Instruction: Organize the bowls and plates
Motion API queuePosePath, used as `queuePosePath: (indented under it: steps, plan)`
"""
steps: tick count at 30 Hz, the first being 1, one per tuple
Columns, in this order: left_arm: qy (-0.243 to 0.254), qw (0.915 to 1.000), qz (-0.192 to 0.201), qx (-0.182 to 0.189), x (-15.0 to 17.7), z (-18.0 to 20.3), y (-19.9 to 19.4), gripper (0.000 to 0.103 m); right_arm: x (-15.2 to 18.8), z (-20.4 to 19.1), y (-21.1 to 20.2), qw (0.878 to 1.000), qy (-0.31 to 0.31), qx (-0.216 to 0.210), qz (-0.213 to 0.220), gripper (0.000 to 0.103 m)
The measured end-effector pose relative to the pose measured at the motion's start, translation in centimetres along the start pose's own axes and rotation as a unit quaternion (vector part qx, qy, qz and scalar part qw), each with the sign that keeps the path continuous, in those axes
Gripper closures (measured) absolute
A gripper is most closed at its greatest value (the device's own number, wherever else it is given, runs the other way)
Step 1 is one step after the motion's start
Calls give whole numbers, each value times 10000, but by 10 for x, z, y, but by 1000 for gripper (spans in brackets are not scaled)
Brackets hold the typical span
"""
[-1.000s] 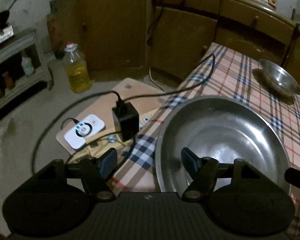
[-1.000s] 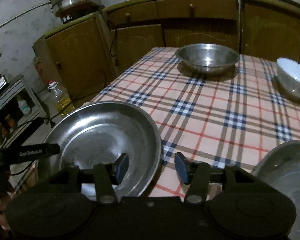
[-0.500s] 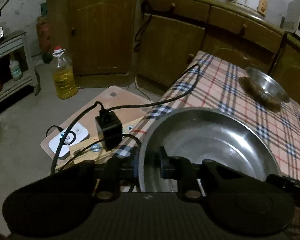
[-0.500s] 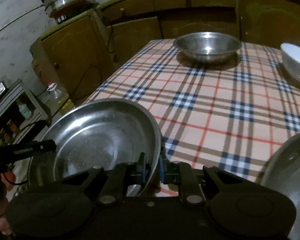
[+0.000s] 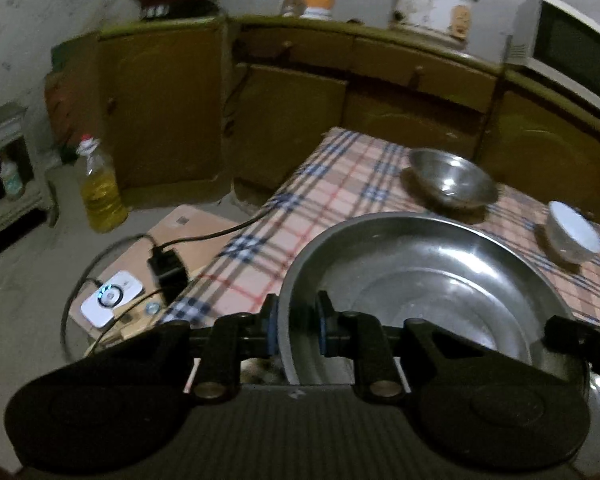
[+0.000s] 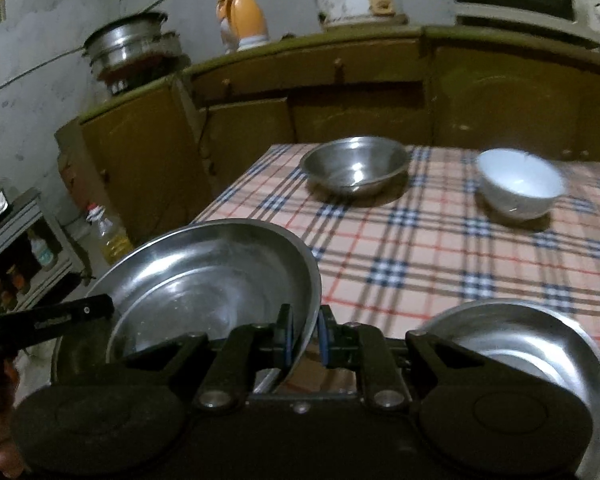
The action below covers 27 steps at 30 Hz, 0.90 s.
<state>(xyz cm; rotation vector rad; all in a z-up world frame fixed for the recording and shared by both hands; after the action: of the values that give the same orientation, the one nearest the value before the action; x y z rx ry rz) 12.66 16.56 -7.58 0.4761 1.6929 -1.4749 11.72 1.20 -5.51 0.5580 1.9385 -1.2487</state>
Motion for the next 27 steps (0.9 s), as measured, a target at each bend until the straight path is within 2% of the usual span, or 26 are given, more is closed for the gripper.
queuePosePath:
  steps: [12, 27]
  plan:
    - [496, 9974, 370, 378, -3, 62, -53, 83, -3, 48, -83, 9974, 372, 329, 515, 85]
    - [1046, 9886, 497, 967, 9, 140, -89, 83, 10, 115, -160, 9890, 717, 945, 888, 85]
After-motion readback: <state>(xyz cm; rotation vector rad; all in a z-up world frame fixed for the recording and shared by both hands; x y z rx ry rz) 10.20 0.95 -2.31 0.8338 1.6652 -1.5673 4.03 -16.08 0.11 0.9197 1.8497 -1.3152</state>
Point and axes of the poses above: each gripper's, at about its wrist camera, not at the fingertips, and y roughly the way its jaws point, z to its right, x to its underside, the point moved 5 cm from there along y, roughly the way its jaws point, and after that the axes turned 6 degrees about -x, right-handed, at the moved point
